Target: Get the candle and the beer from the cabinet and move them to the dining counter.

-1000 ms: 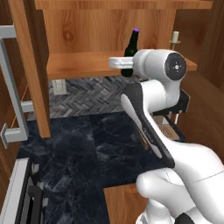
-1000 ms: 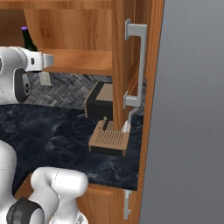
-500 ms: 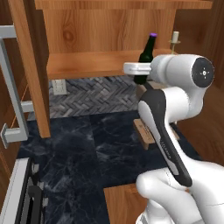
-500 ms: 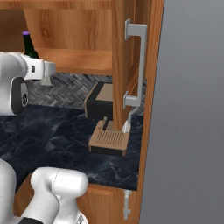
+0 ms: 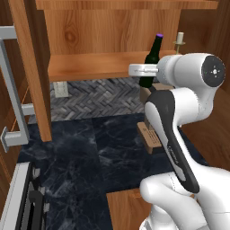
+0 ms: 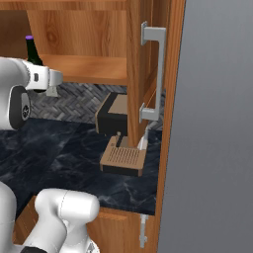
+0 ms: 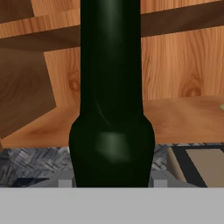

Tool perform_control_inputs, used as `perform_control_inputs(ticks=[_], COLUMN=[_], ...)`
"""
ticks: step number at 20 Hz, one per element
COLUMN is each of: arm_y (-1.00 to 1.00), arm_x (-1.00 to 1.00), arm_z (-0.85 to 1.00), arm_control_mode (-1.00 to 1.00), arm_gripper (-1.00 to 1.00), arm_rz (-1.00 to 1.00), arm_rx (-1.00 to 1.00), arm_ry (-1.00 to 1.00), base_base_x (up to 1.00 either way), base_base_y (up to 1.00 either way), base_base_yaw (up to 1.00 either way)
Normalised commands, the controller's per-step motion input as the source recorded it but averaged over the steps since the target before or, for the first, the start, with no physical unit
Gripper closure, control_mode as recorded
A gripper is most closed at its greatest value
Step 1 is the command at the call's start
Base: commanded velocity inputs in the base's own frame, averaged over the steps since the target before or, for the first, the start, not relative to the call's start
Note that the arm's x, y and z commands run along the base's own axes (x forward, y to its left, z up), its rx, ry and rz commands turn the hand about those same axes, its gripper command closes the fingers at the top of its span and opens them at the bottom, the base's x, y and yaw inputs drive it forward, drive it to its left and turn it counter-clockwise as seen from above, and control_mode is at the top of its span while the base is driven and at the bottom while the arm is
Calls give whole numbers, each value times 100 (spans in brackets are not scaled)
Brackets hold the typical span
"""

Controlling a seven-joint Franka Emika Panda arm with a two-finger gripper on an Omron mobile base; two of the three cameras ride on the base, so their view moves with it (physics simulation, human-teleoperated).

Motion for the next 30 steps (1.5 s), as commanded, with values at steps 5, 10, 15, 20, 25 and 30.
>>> perform_control_inputs(ticks=[5,10,15,20,25,30], arm_y=[0,0,0,0,0,0], arm_x=[0,0,0,0,0,0], arm_z=[0,0,0,0,0,0], arm_control_mode=[-100,-100,-100,100,100,100], arm_gripper=[100,100,100,100,100,100], arm_rz=[0,0,0,0,0,0], arm_rx=[0,0,0,0,0,0], arm_ry=[0,0,0,0,0,0], base_base_x=[0,0,0,0,0,-11], base_base_y=[0,0,0,0,0,-1], base_base_yaw=[0,0,0,0,0,0])
